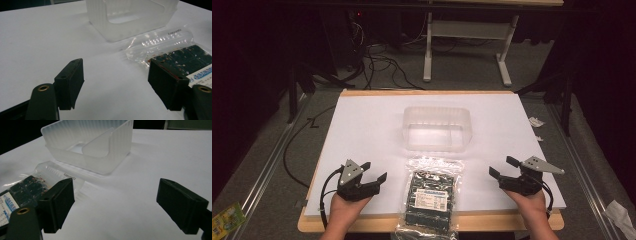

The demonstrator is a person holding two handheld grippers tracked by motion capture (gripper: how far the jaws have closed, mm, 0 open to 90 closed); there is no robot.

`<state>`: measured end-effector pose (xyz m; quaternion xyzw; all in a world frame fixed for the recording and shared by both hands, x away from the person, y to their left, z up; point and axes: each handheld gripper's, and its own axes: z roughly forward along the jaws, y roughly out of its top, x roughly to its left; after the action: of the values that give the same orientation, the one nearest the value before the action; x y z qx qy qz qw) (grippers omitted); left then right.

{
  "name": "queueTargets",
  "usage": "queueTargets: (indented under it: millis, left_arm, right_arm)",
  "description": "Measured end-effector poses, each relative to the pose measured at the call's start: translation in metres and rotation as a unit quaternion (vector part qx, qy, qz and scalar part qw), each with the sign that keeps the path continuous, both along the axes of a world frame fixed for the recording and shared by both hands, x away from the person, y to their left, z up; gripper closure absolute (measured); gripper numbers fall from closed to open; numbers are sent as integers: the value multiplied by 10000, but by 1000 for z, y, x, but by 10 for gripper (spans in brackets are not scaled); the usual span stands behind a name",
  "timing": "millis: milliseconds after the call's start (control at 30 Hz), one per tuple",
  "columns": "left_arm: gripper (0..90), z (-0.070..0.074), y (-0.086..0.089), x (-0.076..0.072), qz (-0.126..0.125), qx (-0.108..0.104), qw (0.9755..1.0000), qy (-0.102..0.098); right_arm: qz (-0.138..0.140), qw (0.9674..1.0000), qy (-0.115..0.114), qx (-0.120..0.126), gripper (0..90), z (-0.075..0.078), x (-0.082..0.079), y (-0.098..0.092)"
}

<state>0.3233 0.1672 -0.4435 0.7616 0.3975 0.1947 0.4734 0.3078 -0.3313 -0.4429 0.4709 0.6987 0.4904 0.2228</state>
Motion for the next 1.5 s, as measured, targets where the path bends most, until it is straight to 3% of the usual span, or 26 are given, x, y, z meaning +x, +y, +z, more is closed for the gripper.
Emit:
queueTargets:
  millis: [200,300,467,533,767,900,1200,1367,1500]
  left_arm:
    - [304,-3,-9,-1,-159,114,9998,83]
    - [315,-9,-23,-2,-410,229,9986,232]
    - [369,-15,-41,-2,-757,325,9953,503]
    - [387,-16,-43,-2,-793,379,9946,544]
    - [525,-28,-53,4,-866,451,9899,1026]
    - [551,-33,-56,7,-932,346,9867,1287]
    - [567,-33,-59,8,-945,401,9869,1244]
    - [575,-35,-60,7,-1006,462,9863,1221]
    - [575,-35,-60,7,-1014,456,9862,1228]
  right_arm:
    - [77,10000,17,25,150,0,0,3]
    - [181,9997,127,49,151,-2,2,11]
    - [407,9987,290,12,155,-7,8,25]
    - [448,9983,358,34,160,-9,10,30]
    - [726,9952,653,86,214,-18,28,60]
    - [806,9926,888,169,263,-23,39,72]
    - [701,9897,1167,450,295,-30,57,80]
    - [739,9846,1482,558,264,-35,65,84]
    - [770,9827,1593,545,264,-36,67,89]
